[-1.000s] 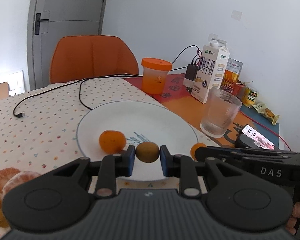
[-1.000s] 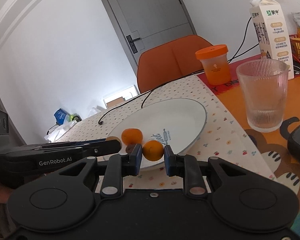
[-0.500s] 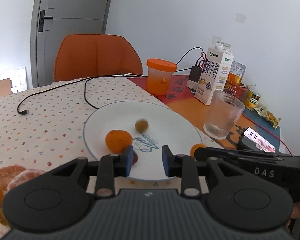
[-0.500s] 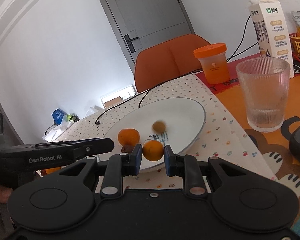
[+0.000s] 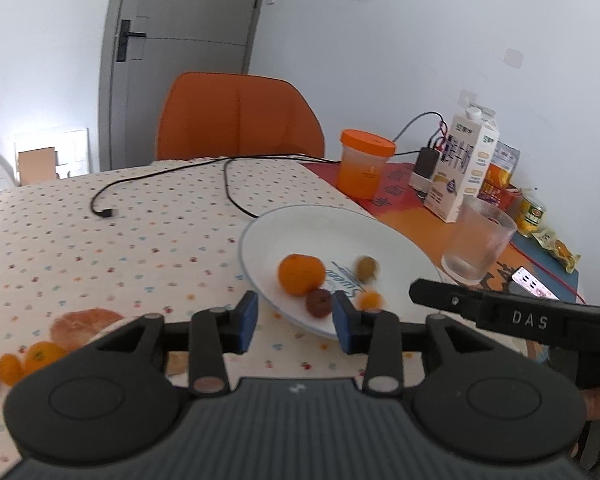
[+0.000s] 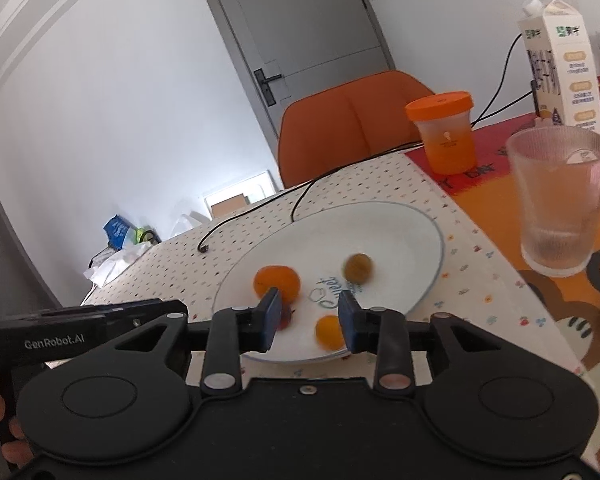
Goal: Organize fruits
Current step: 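Open the right tool to drop the mandarin while the left tool releases the kiwi into the bowl, then move both open tools back toward the remaining fruit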
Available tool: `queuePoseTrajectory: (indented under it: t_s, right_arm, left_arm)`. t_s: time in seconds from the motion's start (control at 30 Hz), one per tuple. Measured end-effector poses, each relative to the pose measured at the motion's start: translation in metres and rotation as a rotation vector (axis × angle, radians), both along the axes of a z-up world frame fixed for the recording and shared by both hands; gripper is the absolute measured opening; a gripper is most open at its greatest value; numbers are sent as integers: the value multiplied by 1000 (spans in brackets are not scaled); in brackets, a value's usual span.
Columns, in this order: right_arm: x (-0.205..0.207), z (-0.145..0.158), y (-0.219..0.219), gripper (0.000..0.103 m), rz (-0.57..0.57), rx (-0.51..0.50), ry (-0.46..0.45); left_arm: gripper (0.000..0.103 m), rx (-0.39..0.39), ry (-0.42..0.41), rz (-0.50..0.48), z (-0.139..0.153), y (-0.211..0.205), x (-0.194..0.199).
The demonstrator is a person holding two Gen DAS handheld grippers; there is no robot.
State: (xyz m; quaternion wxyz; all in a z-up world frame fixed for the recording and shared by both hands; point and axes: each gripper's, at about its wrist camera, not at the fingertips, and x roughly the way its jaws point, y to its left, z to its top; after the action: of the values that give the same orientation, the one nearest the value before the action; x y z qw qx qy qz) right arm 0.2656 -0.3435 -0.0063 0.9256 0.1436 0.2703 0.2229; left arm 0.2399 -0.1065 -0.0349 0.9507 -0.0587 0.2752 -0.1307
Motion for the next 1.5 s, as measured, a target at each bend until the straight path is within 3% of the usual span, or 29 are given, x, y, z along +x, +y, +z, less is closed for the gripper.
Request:
queuePoseTrajectory:
  t_s: [0.13,0.5,0.9,1.37,1.5]
  right_arm:
    - [-6,-1,7,47,15,-8,8]
    - [-21,-4,24,55,48,-14,25]
    - [-30,1,44,62,80,-21,19]
    - [-45,6,75,99,139,-35,-11]
    - [-46,5,85,103,165,-29,-8]
  left_arm:
    - [61,6,-8,28,1,11,-8]
    - [83,3,-5,127,-2,49,-29]
    - [91,9,-13,220,-2,87,-49]
    - [100,32,-24,283,-5,122,-72]
    - [100,39,-25,295,-5,130,-79]
